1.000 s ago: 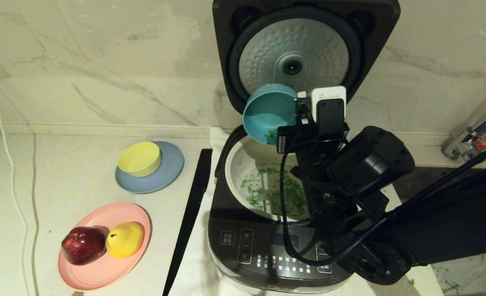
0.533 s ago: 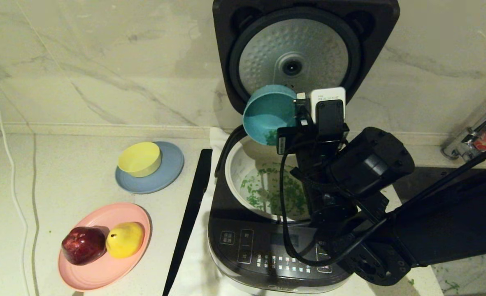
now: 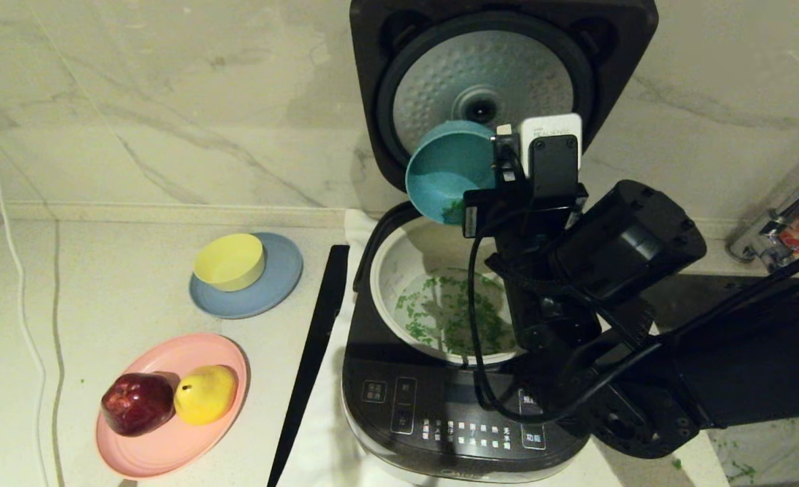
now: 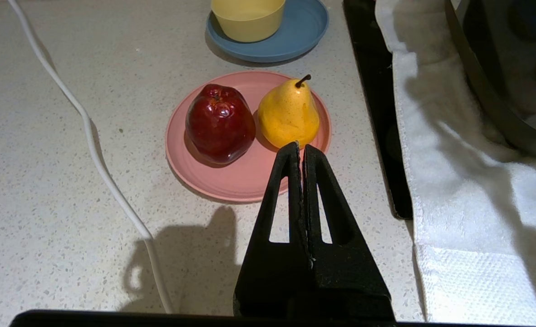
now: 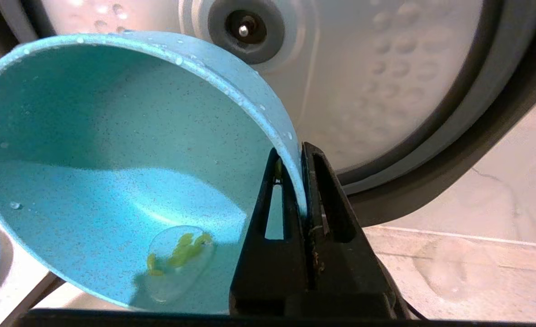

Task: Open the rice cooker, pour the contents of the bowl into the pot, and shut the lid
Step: Pour the water from the bowl into the rice cooker

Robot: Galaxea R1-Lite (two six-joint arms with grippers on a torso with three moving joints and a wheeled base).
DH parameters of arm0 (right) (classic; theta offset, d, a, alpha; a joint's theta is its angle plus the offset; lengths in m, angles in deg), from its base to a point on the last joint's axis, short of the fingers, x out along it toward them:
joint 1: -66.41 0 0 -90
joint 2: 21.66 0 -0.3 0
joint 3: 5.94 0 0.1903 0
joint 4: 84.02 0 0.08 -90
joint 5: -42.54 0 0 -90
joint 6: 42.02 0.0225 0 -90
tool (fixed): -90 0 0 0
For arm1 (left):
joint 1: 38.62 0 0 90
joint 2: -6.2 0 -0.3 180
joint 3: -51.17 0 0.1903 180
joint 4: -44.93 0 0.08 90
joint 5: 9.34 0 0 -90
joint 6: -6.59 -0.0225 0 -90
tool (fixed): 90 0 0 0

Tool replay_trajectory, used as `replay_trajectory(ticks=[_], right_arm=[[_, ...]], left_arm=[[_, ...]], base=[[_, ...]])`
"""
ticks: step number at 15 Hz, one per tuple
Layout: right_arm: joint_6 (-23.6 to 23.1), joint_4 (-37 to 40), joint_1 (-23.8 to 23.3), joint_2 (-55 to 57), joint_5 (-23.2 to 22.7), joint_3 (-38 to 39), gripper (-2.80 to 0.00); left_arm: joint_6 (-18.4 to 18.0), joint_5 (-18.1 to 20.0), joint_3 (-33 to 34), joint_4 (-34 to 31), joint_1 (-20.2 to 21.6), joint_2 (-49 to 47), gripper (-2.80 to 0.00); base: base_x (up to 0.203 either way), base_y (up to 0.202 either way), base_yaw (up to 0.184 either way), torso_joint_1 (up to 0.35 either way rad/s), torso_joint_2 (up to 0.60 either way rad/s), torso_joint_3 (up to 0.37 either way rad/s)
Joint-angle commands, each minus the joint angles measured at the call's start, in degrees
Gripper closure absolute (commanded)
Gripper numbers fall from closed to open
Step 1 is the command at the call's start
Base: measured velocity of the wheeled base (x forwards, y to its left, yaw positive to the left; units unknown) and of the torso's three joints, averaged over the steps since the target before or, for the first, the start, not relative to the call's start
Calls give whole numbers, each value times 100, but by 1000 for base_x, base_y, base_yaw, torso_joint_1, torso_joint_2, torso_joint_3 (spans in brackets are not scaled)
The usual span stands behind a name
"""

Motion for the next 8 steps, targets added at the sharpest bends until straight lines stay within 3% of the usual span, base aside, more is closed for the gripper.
replay_trajectory(ticks=[1, 4, 8], right_arm=[[42, 532, 21, -495, 66, -68, 0], [576, 2396, 6, -1053, 87, -230, 0], [2216, 5991, -117, -1970, -107, -753, 0]], left_arm=[[-7, 1, 44, 2, 0, 4, 0], [1, 1, 44, 2, 0, 4, 0], [-5, 1, 44, 2, 0, 4, 0]], base=[[0, 0, 0, 0, 0, 0], [0, 0, 0, 0, 0, 0], [0, 0, 0, 0, 0, 0]])
